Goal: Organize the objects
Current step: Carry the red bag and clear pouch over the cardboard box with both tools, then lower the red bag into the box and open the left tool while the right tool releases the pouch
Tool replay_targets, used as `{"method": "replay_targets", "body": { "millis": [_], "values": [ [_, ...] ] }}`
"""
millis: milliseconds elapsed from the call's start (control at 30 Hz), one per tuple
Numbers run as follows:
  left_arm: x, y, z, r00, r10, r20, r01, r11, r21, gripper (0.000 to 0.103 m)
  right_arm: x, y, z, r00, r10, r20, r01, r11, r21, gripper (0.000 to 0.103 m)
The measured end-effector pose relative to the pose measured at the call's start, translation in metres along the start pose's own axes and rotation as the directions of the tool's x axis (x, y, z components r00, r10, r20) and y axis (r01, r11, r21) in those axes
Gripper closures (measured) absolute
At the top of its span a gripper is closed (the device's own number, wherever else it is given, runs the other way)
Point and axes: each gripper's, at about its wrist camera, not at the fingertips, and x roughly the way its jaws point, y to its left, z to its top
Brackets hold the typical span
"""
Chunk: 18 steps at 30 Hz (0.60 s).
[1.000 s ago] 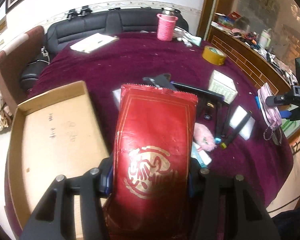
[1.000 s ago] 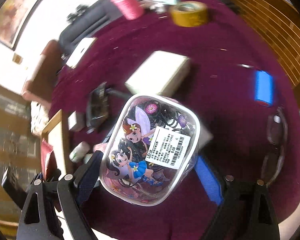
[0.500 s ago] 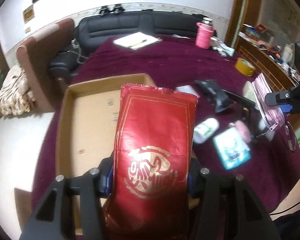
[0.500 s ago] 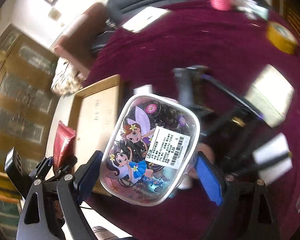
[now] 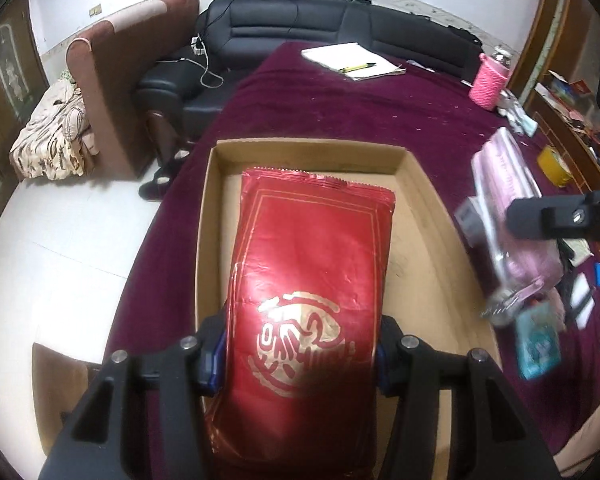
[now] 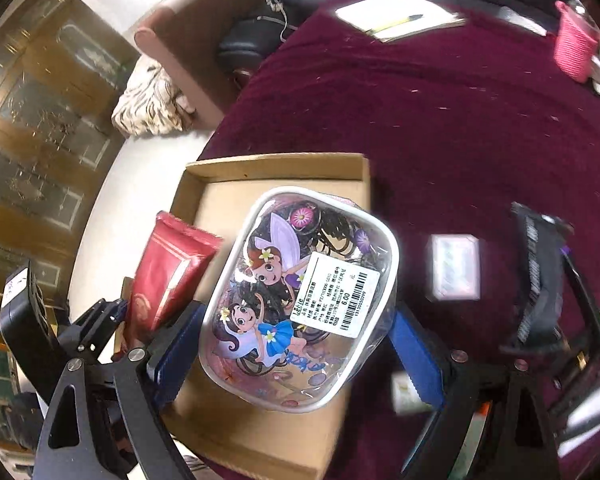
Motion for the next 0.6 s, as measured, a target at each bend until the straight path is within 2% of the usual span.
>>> {"method": "replay_targets", "body": {
  "millis": [200,300,600],
  "values": [
    [0.033,0.013,0.014,0.999,0.019,-0.037,-0.021,0.998,-0.052,0.050,0.036,0.006,0.024,0.996,-0.076,-0.053,0.074,0.997,-0.030,0.009],
    [0.042,0.018,0.018,0.999,0.012,-0.042,-0.015,0.996,-0.089,0.050,0.047,0.008,0.032,0.995,-0.074,-0.071,0.072,0.997,-0.035,0.009],
    [0.054,0.017,0.029,0.999,0.037,-0.024,-0.039,0.994,-0.097,0.049,0.071,0.005,0.050,0.992,-0.047,-0.113,0.045,0.999,-0.020,0.009]
  ]
}}
